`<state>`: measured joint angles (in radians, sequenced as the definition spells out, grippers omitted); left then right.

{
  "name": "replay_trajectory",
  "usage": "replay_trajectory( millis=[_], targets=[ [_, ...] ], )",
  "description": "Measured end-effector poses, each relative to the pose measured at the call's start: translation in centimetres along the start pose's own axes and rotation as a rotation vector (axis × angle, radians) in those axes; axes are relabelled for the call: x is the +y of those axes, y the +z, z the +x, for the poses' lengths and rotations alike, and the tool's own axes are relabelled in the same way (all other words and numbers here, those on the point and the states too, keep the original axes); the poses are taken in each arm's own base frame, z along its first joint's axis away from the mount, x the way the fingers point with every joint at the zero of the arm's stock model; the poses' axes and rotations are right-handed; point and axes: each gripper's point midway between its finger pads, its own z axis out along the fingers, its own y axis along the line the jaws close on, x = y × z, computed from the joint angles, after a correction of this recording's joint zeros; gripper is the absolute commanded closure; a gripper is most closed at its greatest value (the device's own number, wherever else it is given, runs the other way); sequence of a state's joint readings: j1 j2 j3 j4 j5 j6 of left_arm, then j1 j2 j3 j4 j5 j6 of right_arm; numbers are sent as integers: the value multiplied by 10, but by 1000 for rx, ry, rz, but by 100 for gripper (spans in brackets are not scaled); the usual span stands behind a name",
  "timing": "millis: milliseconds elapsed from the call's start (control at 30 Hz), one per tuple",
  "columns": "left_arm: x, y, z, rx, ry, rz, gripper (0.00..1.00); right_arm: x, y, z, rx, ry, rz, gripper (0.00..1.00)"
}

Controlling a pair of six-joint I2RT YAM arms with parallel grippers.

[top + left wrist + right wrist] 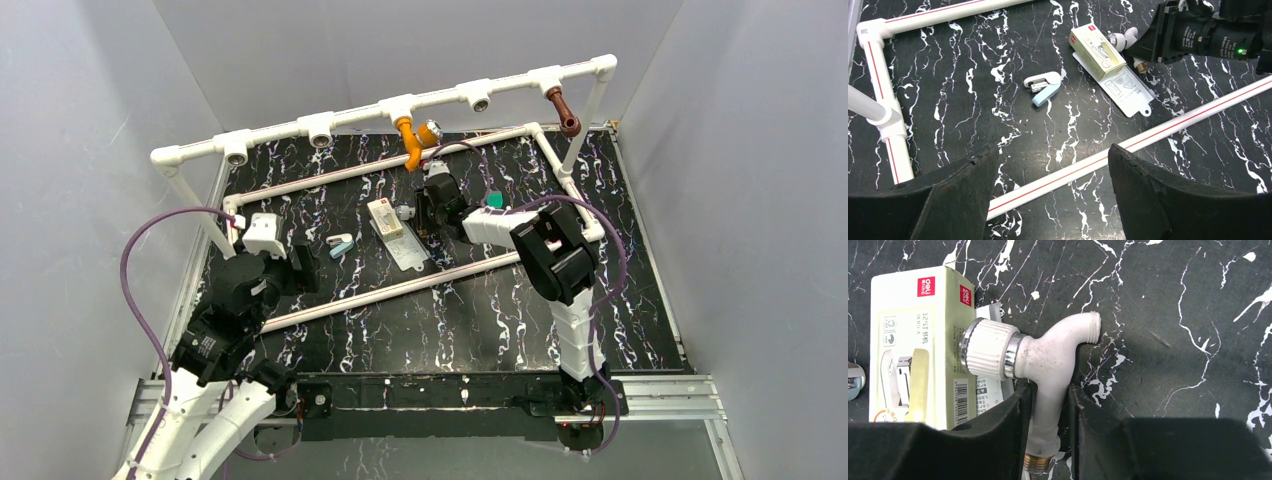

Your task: Install the water faucets

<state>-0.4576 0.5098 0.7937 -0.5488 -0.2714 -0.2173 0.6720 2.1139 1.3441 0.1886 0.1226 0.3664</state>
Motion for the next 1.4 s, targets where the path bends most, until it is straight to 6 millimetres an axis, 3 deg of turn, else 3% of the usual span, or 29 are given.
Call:
replay_trajectory(
  millis=[200,500,700,1000,1167,1400],
  targets=[
    [-8,-2,-5,3,-38,35,22,5,1,0,25,-43,12,99],
    [-31,-15,-16,24,-140,138,22,5,-7,7,42,18,37,99],
    [-47,-21,-9,79,-209,215,21,-3,-49,15,44,107,71,99],
    [-75,-35,0,168,-326,348,21,18,-140,-12,-111,279,-68,99],
    [-89,-44,8,207,-400,428,21,47,-176,4,-132,355,-209,99],
    [-105,-52,24,264,-488,524,22,95,-210,26,-112,442,-383,99]
  ],
)
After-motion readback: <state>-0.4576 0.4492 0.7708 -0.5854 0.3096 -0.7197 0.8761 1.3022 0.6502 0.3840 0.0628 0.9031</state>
